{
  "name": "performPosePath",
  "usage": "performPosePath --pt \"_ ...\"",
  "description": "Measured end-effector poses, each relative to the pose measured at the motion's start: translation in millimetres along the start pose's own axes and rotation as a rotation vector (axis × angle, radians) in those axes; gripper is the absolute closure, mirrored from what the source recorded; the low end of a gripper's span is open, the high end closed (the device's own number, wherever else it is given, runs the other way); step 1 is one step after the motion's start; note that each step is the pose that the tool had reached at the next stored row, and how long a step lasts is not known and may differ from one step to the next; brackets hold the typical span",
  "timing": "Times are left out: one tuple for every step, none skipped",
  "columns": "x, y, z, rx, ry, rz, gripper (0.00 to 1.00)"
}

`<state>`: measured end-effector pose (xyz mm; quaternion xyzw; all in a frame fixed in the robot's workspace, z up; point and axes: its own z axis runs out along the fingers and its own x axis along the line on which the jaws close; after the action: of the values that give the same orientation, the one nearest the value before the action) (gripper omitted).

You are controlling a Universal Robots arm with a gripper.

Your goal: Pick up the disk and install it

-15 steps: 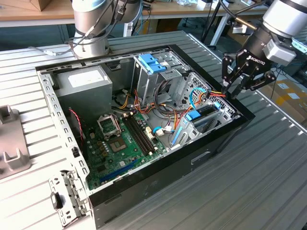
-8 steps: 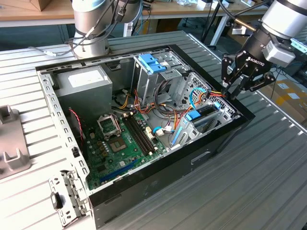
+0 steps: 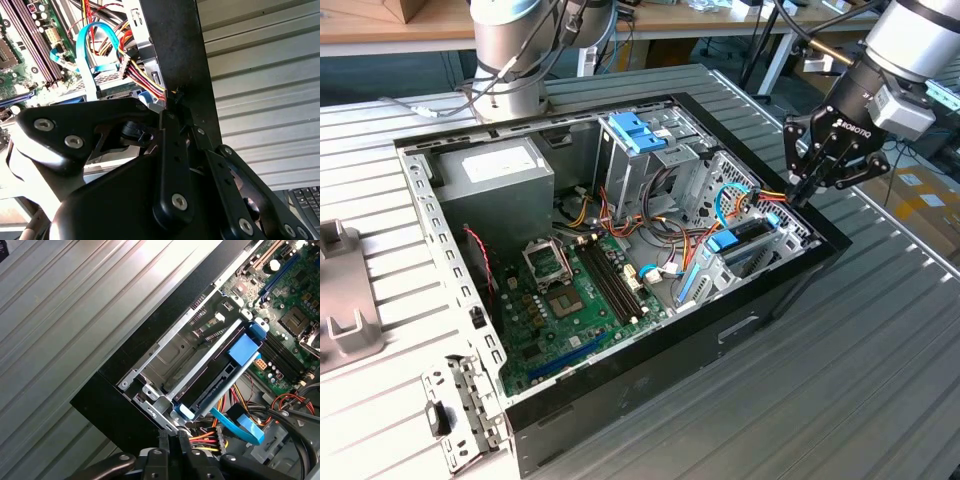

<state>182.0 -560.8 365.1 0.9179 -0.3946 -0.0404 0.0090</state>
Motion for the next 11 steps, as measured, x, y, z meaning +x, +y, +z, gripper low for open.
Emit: performPosePath --pt "0.0 0.0 0.0 0.0000 0.0000 0.000 0.82" --pt "0.0 0.0 0.1 0.0001 -0.0002 0.000 0.82" --pt "0.0 0.0 0.1 0.0001 -0.0002 0.000 0.82" --pt "0.0 0.0 0.1 0.0001 -0.0001 0.000 0.82" --pt "0.0 0.0 0.1 0.0001 -0.0001 0.000 0.82" --pt "0.0 0.0 0.1 0.0001 -0.0001 -0.001 0.82" --pt "0.0 0.0 0.1 0.0001 -0.0001 -0.001 0.82" --pt "0.0 0.0 0.1 0.0001 -0.0001 -0.001 0.82" --pt "0.0 0.0 0.1 0.0001 -0.0002 -0.001 0.82" --pt "0.0 0.0 0.1 0.0000 -0.0001 -0.001 0.82" --pt "0.0 0.0 0.1 0.0000 -0.0001 -0.001 0.82"
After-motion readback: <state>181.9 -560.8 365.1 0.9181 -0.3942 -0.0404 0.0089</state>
